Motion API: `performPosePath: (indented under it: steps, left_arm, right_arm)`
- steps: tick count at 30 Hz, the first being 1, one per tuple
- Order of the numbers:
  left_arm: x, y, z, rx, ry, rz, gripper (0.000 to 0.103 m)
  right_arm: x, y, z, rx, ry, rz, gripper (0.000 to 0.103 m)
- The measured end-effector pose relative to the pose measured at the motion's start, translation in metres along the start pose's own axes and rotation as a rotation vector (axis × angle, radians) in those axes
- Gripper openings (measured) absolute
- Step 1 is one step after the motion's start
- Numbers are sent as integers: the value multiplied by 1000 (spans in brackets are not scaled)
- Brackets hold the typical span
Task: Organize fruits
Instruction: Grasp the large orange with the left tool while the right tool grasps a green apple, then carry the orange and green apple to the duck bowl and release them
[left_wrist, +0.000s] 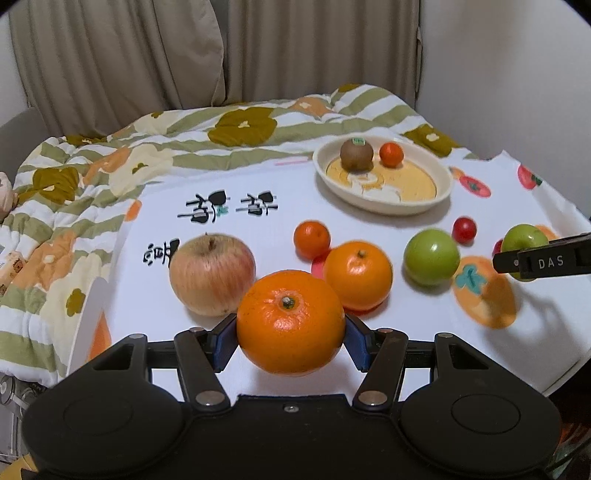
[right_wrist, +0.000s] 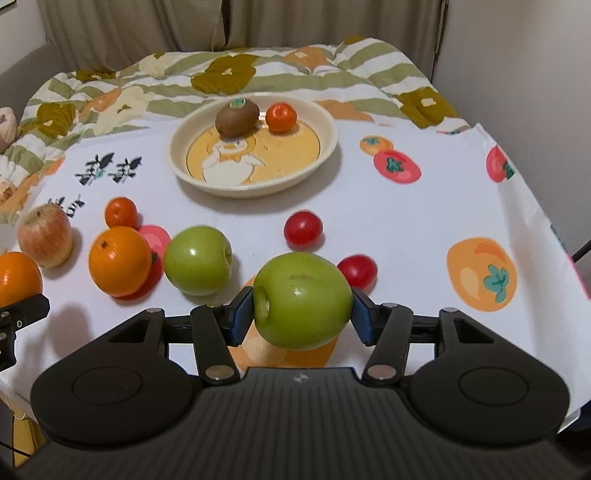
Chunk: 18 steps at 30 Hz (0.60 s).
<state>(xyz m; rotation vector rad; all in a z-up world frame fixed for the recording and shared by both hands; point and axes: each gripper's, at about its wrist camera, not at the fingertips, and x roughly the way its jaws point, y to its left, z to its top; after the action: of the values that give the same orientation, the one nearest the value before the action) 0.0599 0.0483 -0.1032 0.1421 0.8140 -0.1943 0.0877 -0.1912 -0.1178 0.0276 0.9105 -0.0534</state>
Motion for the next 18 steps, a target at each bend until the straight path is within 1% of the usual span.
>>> performPosePath:
  steps: [10,18]
  left_arm:
    - [-23,-20,41,-15,-46,-2,64]
    - [-19,-42,80,-20,-83,-12,64]
  right_arm:
    - [-27,-19,36,2,-11,52,69]
    - [-27,-35,78,-51,-40,90,69]
